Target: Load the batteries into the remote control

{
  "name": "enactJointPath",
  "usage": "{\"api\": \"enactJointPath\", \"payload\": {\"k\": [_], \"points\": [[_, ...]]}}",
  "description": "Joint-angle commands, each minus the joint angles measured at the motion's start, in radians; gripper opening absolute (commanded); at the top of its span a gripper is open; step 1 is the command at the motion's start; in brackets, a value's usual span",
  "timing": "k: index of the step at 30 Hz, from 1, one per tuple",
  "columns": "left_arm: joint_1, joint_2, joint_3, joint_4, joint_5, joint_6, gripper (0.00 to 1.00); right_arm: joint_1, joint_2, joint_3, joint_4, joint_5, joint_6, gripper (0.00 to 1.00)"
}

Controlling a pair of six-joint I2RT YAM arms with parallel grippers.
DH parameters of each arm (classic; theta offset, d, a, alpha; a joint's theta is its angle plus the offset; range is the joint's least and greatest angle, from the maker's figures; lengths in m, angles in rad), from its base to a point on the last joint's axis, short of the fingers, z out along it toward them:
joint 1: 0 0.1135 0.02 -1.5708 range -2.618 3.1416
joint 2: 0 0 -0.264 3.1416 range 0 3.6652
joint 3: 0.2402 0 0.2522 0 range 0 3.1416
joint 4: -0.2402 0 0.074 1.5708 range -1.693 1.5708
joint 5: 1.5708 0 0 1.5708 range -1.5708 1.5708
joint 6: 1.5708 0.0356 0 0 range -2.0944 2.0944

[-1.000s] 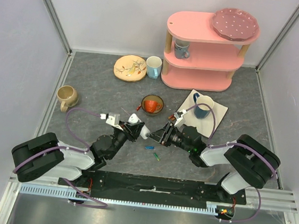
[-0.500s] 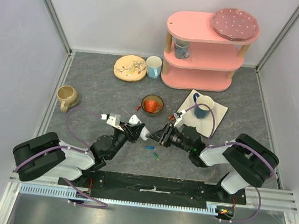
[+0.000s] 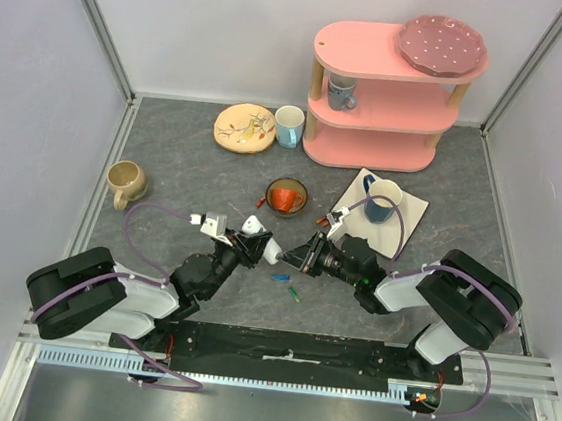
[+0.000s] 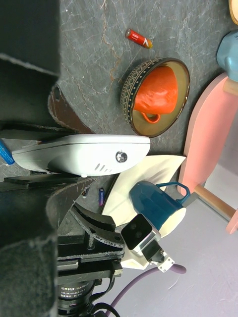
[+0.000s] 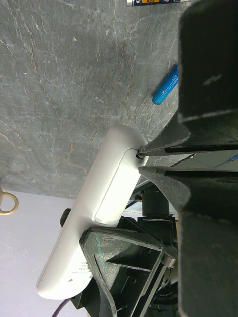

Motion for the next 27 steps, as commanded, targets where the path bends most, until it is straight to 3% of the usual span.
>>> {"api": "enactJointPath", "payload": {"k": [1, 27], "points": [[-0.011, 0.007, -0.002, 0.155, 0.069, -0.041, 0.02, 0.000, -0.014, 0.043, 0.087, 0.007, 0.001, 0.20], [-0.048, -0.039, 0.044, -0.026, 0.000, 0.094, 0.02, 0.000, -0.061, 0.046, 0.052, 0.007, -0.017, 0.19]]}}
